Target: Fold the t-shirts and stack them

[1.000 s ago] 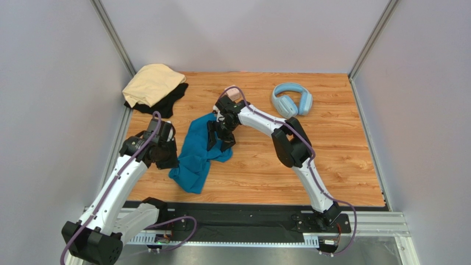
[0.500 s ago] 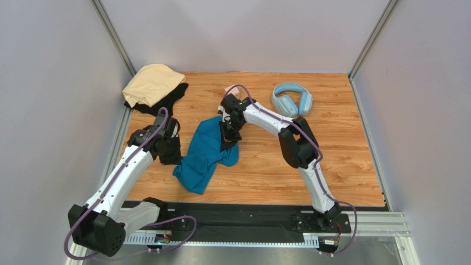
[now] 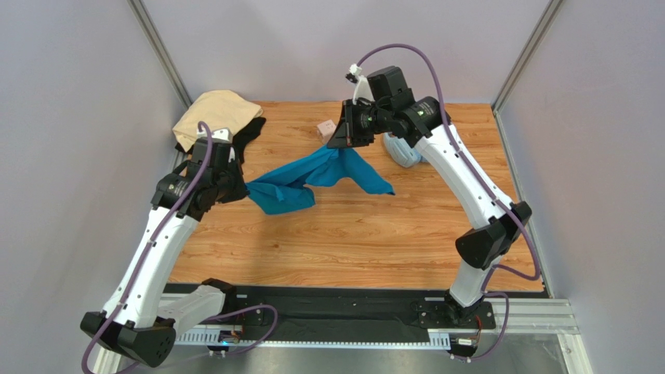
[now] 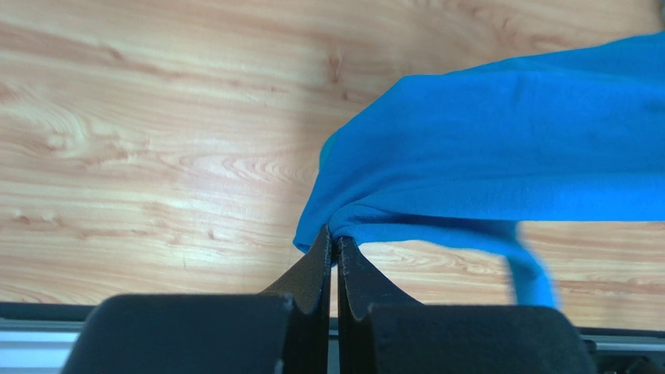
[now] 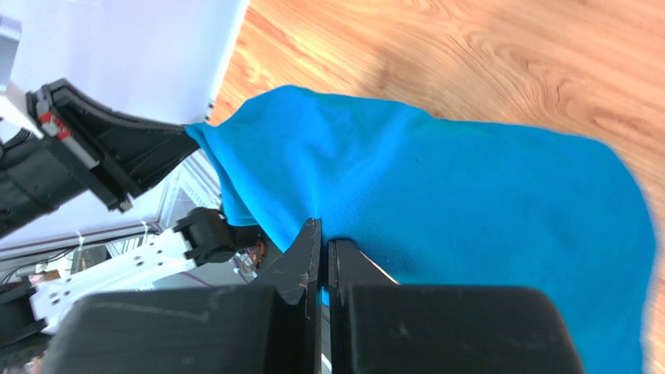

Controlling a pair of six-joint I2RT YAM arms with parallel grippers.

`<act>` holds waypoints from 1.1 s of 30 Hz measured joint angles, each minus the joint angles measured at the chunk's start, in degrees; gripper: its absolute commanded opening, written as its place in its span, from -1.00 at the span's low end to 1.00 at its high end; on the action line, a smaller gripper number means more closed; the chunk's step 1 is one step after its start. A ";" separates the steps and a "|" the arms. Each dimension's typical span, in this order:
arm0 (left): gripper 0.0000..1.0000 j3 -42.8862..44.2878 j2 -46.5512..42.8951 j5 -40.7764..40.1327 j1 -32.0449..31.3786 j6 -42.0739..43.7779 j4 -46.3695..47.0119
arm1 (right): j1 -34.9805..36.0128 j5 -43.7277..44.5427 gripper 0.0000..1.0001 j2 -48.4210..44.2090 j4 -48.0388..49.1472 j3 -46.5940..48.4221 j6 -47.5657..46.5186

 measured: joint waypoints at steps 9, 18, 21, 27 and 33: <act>-1.00 11.96 -3.48 -0.68 -0.07 4.15 -1.20 | 0.35 1.57 -1.00 -10.29 -1.03 -0.79 -1.36; -0.99 5.16 -0.11 7.58 -0.31 4.31 -1.79 | 0.35 6.14 -1.00 -23.93 -4.66 -20.00 1.70; -0.47 0.52 4.26 9.09 -0.33 4.24 -2.19 | 0.26 6.29 -1.00 -24.85 -5.99 -29.38 3.45; -0.21 -3.56 6.78 9.55 -0.17 3.34 -2.19 | 0.26 6.23 -1.00 -20.15 -6.80 -39.39 5.27; -0.21 -4.55 6.95 11.50 -0.15 3.28 -0.57 | 0.24 5.55 -1.00 -15.26 -4.28 -39.89 5.57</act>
